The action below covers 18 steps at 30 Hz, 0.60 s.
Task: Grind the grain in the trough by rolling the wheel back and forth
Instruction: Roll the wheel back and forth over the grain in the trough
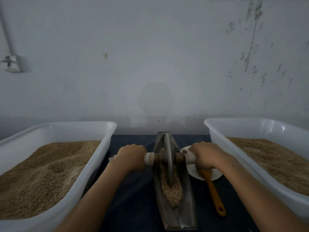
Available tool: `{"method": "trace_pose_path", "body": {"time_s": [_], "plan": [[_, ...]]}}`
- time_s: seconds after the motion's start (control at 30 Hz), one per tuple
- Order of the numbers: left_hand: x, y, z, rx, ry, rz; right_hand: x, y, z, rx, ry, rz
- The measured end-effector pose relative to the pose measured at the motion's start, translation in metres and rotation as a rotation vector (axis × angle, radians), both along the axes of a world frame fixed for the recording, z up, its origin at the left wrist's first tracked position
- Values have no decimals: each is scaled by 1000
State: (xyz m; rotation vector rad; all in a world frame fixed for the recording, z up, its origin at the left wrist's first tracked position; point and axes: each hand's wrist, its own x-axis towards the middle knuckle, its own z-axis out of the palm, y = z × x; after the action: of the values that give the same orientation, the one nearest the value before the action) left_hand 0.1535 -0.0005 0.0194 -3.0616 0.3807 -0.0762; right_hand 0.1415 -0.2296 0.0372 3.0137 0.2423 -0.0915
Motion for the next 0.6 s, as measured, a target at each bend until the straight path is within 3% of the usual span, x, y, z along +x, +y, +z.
{"method": "trace_pose_path", "body": {"time_s": [0.13,0.27,0.37,0.5,0.6], "plan": [[-2,1,6,-4,212,-4,-7,-1,11,19,219,-14],[-1,2,5,-23,229,15,-7,0,10,7,229,-10],[-2,-1,4,-10,99,24,-3,0,5,20,121,-11],[-4,-6,-3,-24,-198,25,0,2,-9,43,-196,-1],[-5,-6,-8,-58,-312,24,2,4,-16,63,-338,16]]}}
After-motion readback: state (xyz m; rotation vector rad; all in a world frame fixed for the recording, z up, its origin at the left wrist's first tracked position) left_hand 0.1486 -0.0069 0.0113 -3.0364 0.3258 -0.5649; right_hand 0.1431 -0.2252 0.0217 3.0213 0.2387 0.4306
